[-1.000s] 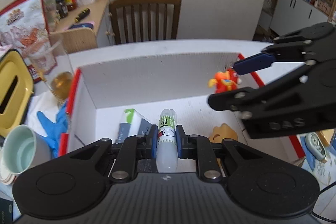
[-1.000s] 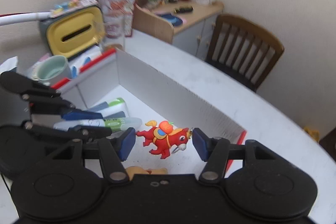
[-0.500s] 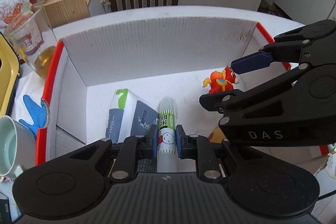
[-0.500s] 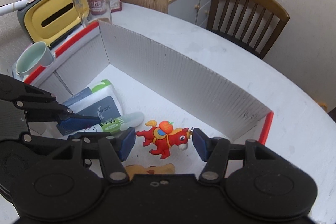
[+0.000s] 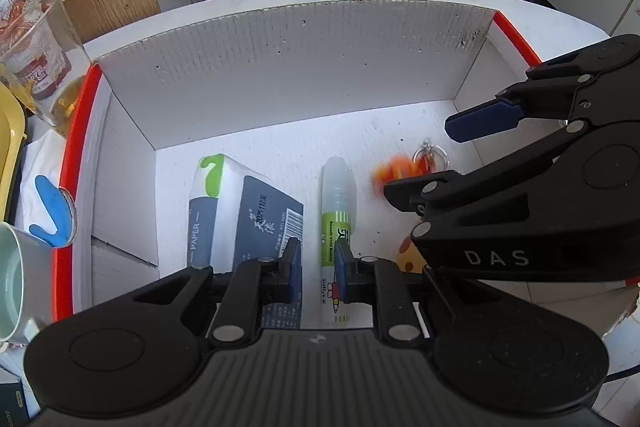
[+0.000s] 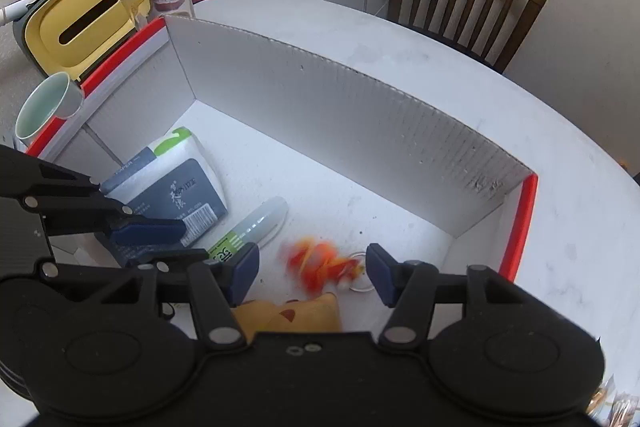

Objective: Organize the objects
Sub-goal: 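Open both tools to drop the glue stick and keychain in the box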

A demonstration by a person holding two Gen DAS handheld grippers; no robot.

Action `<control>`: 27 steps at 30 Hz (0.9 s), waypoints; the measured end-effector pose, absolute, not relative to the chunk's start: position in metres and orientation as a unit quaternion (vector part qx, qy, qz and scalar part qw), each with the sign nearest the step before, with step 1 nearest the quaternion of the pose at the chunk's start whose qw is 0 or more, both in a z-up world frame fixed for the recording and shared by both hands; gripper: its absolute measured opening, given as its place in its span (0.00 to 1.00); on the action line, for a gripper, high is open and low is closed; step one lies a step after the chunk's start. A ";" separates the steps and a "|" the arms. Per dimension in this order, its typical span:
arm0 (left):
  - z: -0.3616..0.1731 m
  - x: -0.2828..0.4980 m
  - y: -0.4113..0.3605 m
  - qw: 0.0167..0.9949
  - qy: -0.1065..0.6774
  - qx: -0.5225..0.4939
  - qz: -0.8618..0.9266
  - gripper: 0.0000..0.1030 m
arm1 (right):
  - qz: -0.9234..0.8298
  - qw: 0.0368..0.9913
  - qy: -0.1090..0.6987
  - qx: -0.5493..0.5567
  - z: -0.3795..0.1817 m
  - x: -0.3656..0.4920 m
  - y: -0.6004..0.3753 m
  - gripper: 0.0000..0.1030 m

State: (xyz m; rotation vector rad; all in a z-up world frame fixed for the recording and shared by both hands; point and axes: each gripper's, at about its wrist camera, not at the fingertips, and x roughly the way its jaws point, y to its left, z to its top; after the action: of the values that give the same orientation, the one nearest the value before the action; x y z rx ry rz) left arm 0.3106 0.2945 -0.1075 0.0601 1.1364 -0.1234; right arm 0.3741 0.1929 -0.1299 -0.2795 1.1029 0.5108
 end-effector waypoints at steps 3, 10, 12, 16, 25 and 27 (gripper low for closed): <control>-0.106 0.311 0.293 0.840 0.538 0.031 -0.058 0.16 | 0.241 0.811 0.517 -0.128 -0.129 0.373 0.192 0.57; -0.102 0.310 0.295 0.841 0.538 0.016 -0.049 0.16 | 0.249 0.815 0.510 -0.116 -0.120 0.368 0.187 0.62; -0.100 0.308 0.296 0.842 0.538 0.012 -0.044 0.16 | 0.251 0.817 0.506 -0.113 -0.116 0.365 0.185 0.69; -0.093 0.304 0.297 0.848 0.529 0.002 -0.041 0.16 | 0.256 0.824 0.495 -0.103 -0.105 0.359 0.177 0.71; -0.064 0.290 0.284 0.864 0.503 0.000 -0.027 0.16 | 0.269 0.839 0.464 -0.084 -0.071 0.340 0.152 0.72; -0.056 0.286 0.279 0.868 0.497 0.001 -0.027 0.16 | 0.272 0.843 0.456 -0.083 -0.063 0.335 0.145 0.72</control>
State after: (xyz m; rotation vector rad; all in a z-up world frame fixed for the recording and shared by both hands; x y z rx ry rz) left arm 0.2862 0.2791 -0.0562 0.0019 1.0397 -0.0561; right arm 0.3352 0.1447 -0.0633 -0.1760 0.9637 0.5752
